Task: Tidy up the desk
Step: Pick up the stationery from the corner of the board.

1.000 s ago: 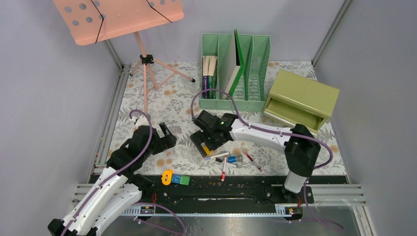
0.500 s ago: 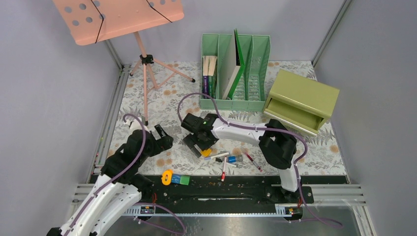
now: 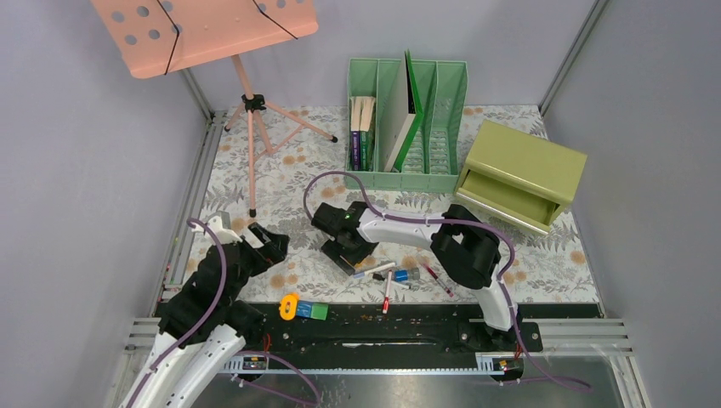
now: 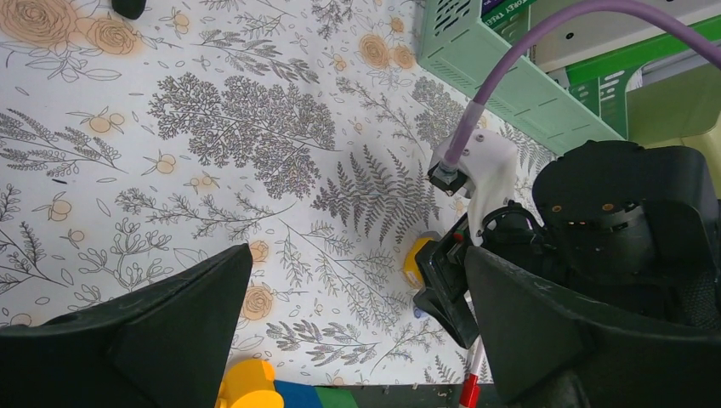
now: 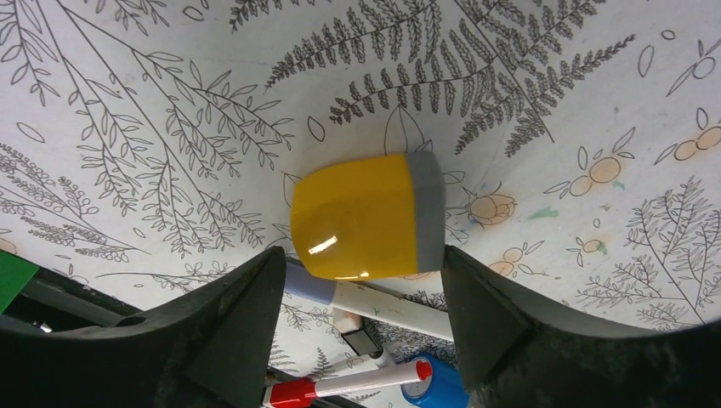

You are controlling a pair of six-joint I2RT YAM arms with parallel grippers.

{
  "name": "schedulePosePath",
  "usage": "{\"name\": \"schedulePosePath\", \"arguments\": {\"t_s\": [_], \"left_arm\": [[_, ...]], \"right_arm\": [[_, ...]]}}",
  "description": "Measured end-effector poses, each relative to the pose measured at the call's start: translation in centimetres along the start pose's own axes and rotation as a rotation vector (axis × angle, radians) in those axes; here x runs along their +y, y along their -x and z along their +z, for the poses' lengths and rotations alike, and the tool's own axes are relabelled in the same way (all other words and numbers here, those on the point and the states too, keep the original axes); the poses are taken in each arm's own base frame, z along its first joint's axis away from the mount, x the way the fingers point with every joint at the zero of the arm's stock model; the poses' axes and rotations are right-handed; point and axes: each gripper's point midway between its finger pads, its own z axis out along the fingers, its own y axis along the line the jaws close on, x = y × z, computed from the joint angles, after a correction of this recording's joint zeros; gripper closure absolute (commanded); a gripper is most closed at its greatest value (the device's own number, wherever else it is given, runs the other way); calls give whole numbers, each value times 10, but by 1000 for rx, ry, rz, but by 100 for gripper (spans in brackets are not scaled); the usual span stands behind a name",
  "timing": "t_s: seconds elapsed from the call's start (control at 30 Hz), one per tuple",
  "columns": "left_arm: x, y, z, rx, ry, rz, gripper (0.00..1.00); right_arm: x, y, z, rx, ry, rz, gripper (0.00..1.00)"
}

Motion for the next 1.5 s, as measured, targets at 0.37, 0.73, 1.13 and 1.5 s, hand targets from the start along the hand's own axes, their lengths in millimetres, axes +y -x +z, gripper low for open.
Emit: {"name": "schedulePosePath", "arguments": {"t_s": [0.37,0.73,1.13,1.5], "left_arm": [[2,-4,2,9,8,-10,1],[4,-9,8,37,31,0,1],[8,-16,13,53,53,-15,1],[8,-30,28,126,84,13,1]], "right_arm": [[2,3,6,2,13,-29,18],[7,22,10,-25,19,-36,44],[7,23,10,-27,19,-19,62],[-4,22,-22,-79,94,122,67]]}}
